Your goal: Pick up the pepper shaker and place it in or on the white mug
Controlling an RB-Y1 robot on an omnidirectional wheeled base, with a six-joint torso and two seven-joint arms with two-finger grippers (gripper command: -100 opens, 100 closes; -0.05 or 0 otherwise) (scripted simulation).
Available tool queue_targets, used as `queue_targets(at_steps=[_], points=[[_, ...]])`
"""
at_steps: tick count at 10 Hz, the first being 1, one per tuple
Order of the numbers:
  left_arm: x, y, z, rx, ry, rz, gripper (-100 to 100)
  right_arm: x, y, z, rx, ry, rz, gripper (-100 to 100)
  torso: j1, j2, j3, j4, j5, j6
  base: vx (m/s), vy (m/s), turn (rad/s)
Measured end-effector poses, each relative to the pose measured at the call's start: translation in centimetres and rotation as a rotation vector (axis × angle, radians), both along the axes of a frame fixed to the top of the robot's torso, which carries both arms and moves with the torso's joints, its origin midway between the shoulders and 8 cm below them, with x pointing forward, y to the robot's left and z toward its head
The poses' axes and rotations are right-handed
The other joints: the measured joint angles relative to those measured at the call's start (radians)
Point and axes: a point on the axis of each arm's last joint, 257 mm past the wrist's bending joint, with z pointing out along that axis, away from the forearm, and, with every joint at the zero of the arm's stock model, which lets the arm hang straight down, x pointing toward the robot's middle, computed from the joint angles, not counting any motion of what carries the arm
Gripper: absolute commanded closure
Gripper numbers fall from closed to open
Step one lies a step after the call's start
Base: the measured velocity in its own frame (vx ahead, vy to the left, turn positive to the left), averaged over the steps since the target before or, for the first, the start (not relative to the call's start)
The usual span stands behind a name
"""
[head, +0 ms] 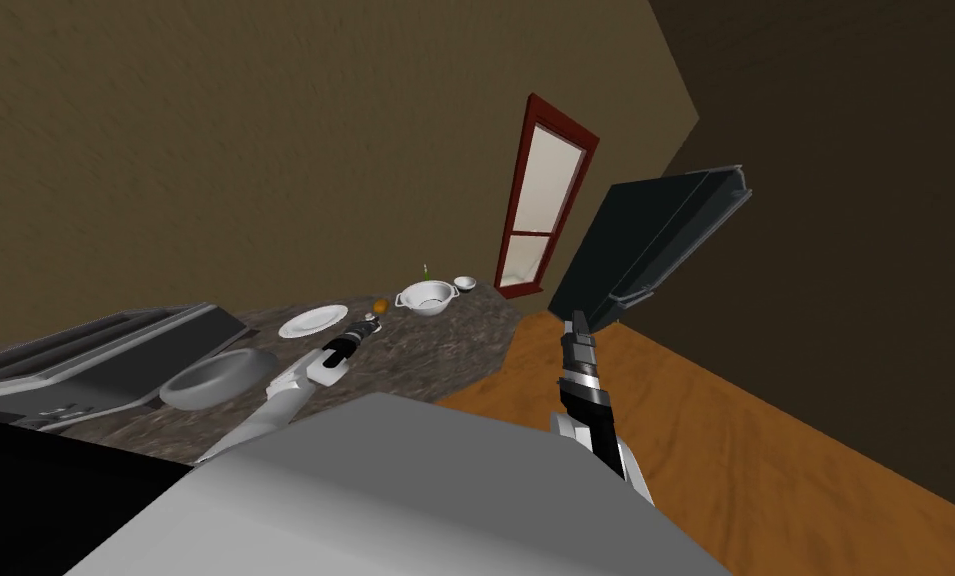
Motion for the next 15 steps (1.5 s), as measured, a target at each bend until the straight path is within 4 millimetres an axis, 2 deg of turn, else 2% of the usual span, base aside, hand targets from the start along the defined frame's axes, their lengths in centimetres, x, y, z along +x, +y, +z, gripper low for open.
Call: queue_targets(at_steps=[4, 5, 6, 9, 12, 15], points=[[-0.2, -4.7, -0.2, -0.012, 0.002, -0.090, 100, 0.0, 0.0, 0.0, 0.000, 0.000, 0.000, 0, -0.001, -0.004, -0.002, -0.001, 0.001, -0.001, 0.095, -0.010, 0.227], [-0.2, -4.8, -0.3, -0.013, 0.003, -0.093, 0, 0.0, 0.0, 0.0, 0.000, 0.000, 0.000, 0, 0.000, -0.002, -0.001, 0.000, 0.000, 0.001, 0.009, -0.004, -0.006], [-0.2, -4.8, -0.3, -0.013, 0.003, -0.092, 100, 0.0, 0.0, 0.0, 0.000, 0.000, 0.000, 0, 0.001, 0.001, 0.001, 0.000, 0.001, 0.001, -0.126, 0.001, 0.015], [-0.6, -7.6, 0.4, 0.007, -0.008, -0.186, 100, 0.0, 0.0, 0.0, 0.000, -0.001, 0.000, 0, 0.004, 0.019, 0.009, 0.001, 0.005, -0.002, -0.203, 0.051, 0.002], [-0.8, -11.5, 1.5, 0.030, -0.024, -0.314, 100, 0.0, 0.0, 0.0, 0.000, 0.000, 0.000, 0, 0.012, 0.019, 0.010, 0.002, 0.006, -0.002, -0.182, 0.149, -0.022], [-1.0, -14.5, 2.4, 0.043, -0.041, -0.406, 100, 0.0, 0.0, 0.0, 0.000, 0.000, 0.000, 0, 0.012, 0.013, 0.006, 0.000, 0.006, 0.000, -0.114, 0.144, -0.035]])
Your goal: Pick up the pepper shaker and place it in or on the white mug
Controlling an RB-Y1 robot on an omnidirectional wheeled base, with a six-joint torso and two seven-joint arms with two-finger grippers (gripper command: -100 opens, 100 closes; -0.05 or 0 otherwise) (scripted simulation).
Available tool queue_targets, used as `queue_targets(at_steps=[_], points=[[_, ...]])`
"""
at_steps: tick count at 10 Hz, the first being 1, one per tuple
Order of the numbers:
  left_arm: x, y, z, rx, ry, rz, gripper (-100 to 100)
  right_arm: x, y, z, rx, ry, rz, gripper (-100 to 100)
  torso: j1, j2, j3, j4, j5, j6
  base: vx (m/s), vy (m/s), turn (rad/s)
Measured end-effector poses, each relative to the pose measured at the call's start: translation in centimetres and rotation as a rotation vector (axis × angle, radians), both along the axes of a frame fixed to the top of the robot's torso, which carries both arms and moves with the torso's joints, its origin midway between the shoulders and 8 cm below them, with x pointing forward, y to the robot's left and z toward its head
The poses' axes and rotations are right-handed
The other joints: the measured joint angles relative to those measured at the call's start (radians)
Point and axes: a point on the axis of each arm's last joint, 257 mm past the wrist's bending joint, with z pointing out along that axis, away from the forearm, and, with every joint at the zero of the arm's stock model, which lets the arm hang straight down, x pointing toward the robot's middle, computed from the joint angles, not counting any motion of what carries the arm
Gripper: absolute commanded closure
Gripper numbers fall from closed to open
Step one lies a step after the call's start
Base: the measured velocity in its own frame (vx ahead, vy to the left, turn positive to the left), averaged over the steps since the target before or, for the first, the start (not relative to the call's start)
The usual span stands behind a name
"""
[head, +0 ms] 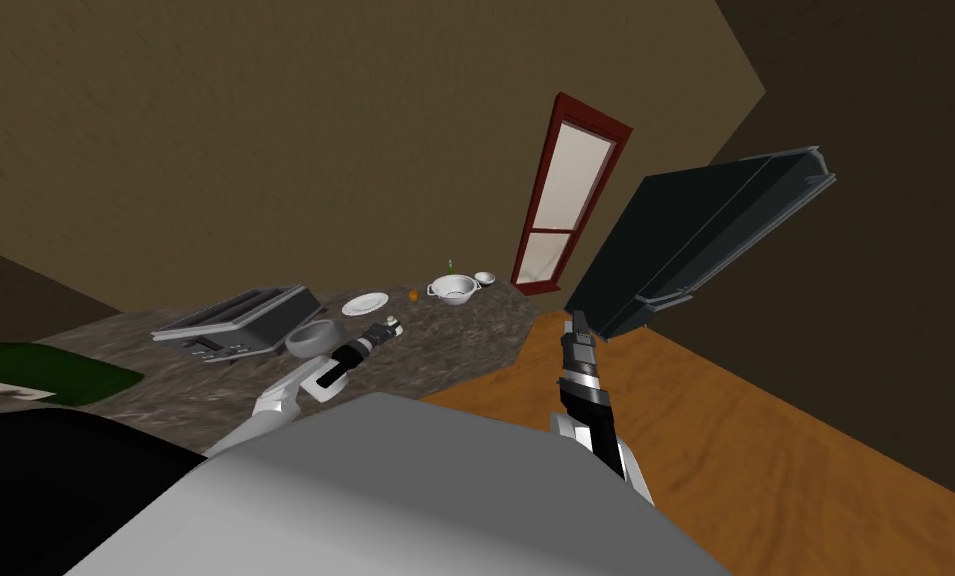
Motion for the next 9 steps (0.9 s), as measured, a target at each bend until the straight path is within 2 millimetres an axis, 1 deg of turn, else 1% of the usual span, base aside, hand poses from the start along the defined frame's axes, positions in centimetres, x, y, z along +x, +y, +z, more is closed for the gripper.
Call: queue_targets(at_steps=[5, 7, 9], points=[[-0.7, -3.2, 1.5, 0.008, -0.022, -0.121, 100, 0.0, 0.0, 0.0, 0.000, 0.000, 0.000, 0, 0.000, 0.000, 0.000, 0.000, 0.000, 0.002, -0.109, 0.145, -0.051], [-1.0, -4.8, 2.5, 0.009, -0.031, -0.171, 100, 0.0, 0.0, 0.0, 0.000, 0.000, 0.000, 0, 0.002, -0.001, 0.000, 0.000, 0.000, 0.002, -0.108, 0.173, -0.071], [-1.2, -5.9, 3.1, 0.009, -0.039, -0.213, 100, 0.0, 0.0, 0.0, 0.000, 0.000, 0.000, 0, 0.006, 0.000, 0.000, 0.000, 0.001, 0.002, -0.127, 0.218, -0.097]])
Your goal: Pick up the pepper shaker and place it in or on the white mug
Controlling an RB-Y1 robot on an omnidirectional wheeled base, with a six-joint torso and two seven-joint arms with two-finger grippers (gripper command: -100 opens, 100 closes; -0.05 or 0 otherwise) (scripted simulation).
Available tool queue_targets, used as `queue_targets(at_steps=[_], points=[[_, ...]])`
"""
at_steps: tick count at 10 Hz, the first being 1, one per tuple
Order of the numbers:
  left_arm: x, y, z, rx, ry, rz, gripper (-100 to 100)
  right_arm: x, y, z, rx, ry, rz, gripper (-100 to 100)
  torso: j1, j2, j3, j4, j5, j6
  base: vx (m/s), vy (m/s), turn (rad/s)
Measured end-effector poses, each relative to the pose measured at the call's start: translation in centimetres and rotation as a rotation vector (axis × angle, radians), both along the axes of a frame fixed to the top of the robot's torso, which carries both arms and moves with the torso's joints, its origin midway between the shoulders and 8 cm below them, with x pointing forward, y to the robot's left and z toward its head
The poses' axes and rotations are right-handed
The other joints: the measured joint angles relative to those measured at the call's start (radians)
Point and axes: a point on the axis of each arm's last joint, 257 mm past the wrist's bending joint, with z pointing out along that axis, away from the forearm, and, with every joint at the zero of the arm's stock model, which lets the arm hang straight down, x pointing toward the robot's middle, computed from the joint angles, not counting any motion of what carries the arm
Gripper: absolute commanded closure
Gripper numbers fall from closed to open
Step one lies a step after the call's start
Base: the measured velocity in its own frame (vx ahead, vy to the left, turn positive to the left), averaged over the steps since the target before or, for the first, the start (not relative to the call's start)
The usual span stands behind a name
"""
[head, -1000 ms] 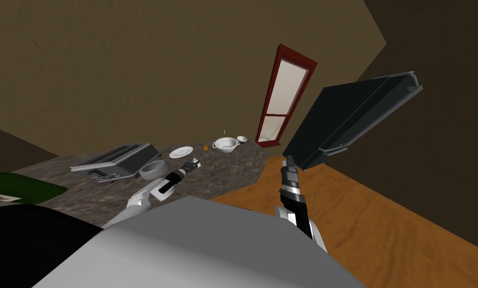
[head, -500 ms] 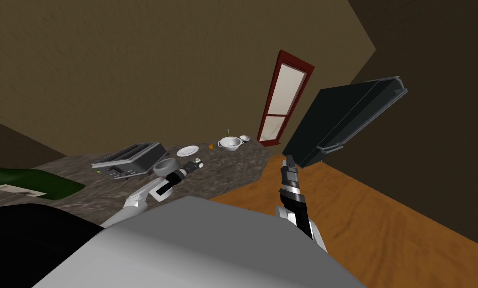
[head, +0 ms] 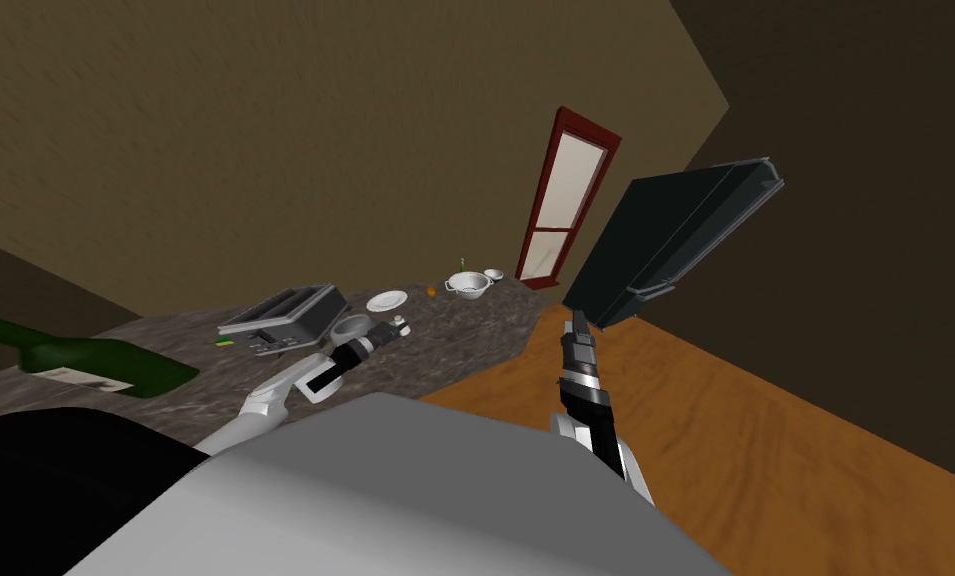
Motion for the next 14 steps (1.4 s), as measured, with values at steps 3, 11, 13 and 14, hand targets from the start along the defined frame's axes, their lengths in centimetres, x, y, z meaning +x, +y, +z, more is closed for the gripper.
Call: queue_targets(at_steps=[3, 11, 13, 14], points=[[-0.2, -1.5, 1.5, -0.004, -0.009, -0.066, 100, 0.0, 0.0, 0.0, 0.000, 0.000, 0.000, 0, 0.003, -0.005, -0.002, -0.001, 0.001, 0.001, -0.071, 0.241, -0.106], [-0.5, -2.9, 4.7, -0.025, -0.003, -0.179, 100, 0.0, 0.0, 0.0, 0.000, 0.000, 0.000, 0, 0.003, -0.009, -0.005, -0.002, 0.002, -0.001, -0.055, 0.232, -0.094], [-0.5, -3.1, 5.5, -0.031, 0.004, -0.202, 100, 0.0, 0.0, 0.0, 0.000, 0.000, 0.000, 0, 0.002, -0.009, -0.005, -0.002, 0.001, -0.001, -0.050, 0.242, -0.103], [-0.6, -3.2, 5.9, -0.036, 0.008, -0.213, 100, 0.0, 0.0, 0.0, 0.000, 0.000, 0.000, 0, 0.004, -0.009, -0.005, -0.002, 0.002, -0.001, -0.044, 0.258, -0.092]])
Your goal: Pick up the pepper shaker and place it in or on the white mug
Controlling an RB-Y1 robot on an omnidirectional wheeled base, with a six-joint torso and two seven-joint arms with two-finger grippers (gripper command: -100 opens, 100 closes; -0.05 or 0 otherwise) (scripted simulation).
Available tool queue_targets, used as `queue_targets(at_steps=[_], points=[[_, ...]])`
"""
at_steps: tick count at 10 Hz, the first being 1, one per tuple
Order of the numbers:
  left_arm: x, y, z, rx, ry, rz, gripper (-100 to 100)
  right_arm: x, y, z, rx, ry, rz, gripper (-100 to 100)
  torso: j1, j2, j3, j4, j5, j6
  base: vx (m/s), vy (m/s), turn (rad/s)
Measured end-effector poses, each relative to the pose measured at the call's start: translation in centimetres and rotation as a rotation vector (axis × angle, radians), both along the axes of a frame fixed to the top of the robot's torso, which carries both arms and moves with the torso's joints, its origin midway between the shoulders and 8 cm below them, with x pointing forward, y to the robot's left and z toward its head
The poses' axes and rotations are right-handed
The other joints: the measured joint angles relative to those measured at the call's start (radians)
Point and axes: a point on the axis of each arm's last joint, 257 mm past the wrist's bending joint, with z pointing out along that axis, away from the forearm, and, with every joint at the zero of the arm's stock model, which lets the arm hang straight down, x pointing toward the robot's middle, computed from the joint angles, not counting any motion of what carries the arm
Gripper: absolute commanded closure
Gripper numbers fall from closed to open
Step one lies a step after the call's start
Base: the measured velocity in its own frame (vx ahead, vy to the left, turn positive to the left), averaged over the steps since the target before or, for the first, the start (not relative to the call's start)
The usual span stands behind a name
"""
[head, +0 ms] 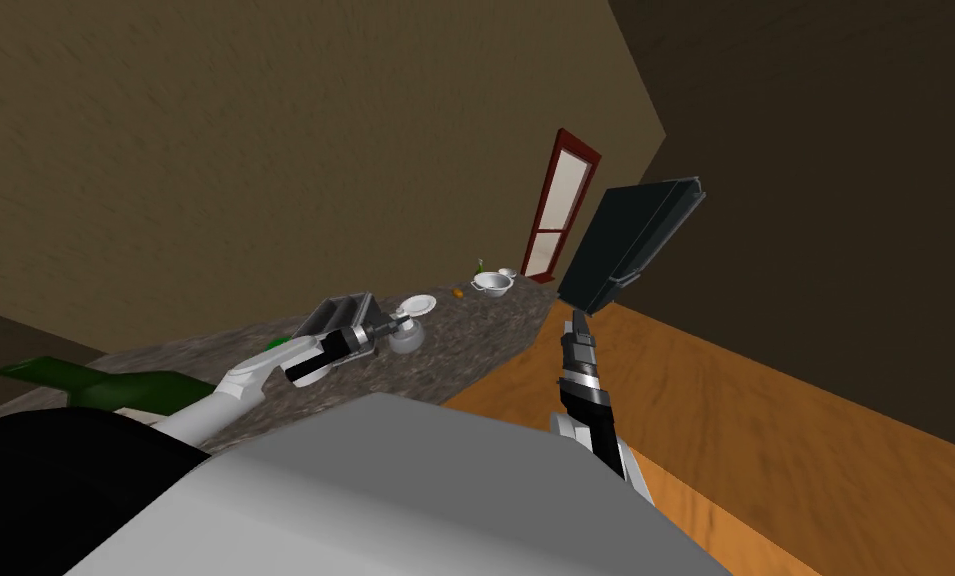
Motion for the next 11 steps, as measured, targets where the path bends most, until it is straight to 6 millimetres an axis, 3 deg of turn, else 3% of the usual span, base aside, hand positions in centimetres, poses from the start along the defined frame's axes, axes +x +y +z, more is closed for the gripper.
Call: queue_targets(at_steps=[1, 2, 6, 7, 8, 11], points=[[0.0, 0.0, 0.3, -0.003, 0.004, -0.011, 100, 0.0, 0.0, 0.0, 0.000, 0.000, 0.000, 0, 0.001, -0.001, 0.000, 0.000, 0.000, 0.000, -0.018, 0.115, -0.030], [0.0, -0.1, 0.4, -0.004, 0.004, -0.013, -100, 0.0, 0.0, 0.0, 0.000, 0.000, 0.000, 0, -0.007, -0.002, -0.001, -0.001, 0.000, 0.000, -0.005, 0.021, 0.000], [0.0, -0.1, 0.5, -0.004, 0.003, -0.014, -100, 0.0, 0.0, 0.0, 0.001, 0.000, 0.000, 0, -0.014, -0.005, -0.003, -0.002, -0.002, -0.001, -0.001, 0.002, -0.001], [0.0, -0.1, 0.5, -0.004, 0.003, -0.014, 0, 0.0, 0.0, 0.0, 0.001, 0.000, 0.000, 0, -0.014, -0.005, -0.003, -0.002, -0.002, -0.001, 0.000, 0.000, 0.000], [0.0, -0.1, 0.5, -0.004, 0.003, -0.014, -100, 0.0, 0.0, 0.0, 0.001, 0.000, 0.000, 0, -0.014, -0.005, -0.003, -0.002, -0.002, -0.001, 0.006, -0.021, 0.062], [0.3, 0.2, 2.7, 0.002, -0.003, -0.027, -100, 0.0, 0.0, 0.0, 0.001, 0.000, 0.000, 0, -0.017, -0.006, -0.004, -0.002, -0.003, -0.001, 0.007, -0.036, 0.066]])
